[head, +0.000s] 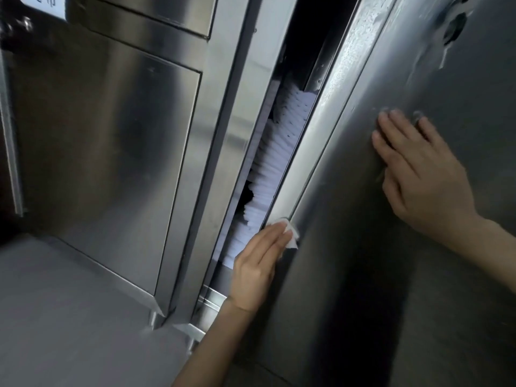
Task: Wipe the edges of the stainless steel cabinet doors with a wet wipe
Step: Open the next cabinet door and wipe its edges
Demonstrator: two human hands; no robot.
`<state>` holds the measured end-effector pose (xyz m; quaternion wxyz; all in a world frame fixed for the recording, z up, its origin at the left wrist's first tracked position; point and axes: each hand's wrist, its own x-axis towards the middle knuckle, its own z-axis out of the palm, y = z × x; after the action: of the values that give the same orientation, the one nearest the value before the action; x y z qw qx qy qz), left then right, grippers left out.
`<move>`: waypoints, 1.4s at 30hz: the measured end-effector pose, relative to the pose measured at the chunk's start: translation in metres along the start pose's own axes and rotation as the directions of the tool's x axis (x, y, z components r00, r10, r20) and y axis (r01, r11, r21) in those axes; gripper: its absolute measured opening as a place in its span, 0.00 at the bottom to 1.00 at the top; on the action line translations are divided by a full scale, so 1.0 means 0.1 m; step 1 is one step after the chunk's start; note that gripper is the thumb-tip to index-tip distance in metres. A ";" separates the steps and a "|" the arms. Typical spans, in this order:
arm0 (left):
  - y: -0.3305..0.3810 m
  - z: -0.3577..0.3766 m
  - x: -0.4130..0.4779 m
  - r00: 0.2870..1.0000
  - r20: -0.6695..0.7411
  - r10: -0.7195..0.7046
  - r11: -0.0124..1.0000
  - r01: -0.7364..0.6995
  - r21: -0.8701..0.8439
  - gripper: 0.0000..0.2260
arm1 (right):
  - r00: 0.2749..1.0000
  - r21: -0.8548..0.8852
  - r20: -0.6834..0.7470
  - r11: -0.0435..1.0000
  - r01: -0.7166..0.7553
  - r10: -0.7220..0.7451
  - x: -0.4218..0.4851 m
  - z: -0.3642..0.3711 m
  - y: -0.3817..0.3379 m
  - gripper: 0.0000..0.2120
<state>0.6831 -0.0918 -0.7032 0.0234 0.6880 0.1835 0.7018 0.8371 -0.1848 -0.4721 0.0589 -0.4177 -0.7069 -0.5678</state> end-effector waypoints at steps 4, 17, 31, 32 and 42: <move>0.04 0.12 0.49 0.997 -0.049 0.061 0.998 -0.060 0.024 0.16 | 1.000 0.004 -0.013 1.000 0.002 -0.002 0.00 0.01 0.02 0.21; -0.03 -0.33 0.26 0.983 0.008 0.184 0.978 -0.184 0.101 0.12 | 0.999 -0.032 -0.027 0.999 0.016 -0.017 -0.01 0.02 0.00 0.20; -0.27 -0.18 -0.10 0.971 0.143 0.193 0.965 -0.215 0.152 0.18 | 0.999 -0.021 -0.031 1.000 0.015 -0.016 -0.01 0.02 0.01 0.21; -0.25 -0.19 -0.09 0.973 0.138 0.185 0.966 -0.206 0.154 0.19 | 0.999 -0.020 -0.033 1.000 0.012 -0.013 -0.01 0.02 0.01 0.21; -0.22 -0.11 0.13 1.000 0.015 0.016 0.995 -0.018 0.098 0.15 | 1.000 -0.002 -0.027 1.000 0.017 -0.017 -0.01 0.02 0.01 0.21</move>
<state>0.6665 -0.0698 -0.6970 -0.0151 0.6948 0.2120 0.6871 0.8394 -0.1832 -0.4721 0.0633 -0.4042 -0.7091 -0.5743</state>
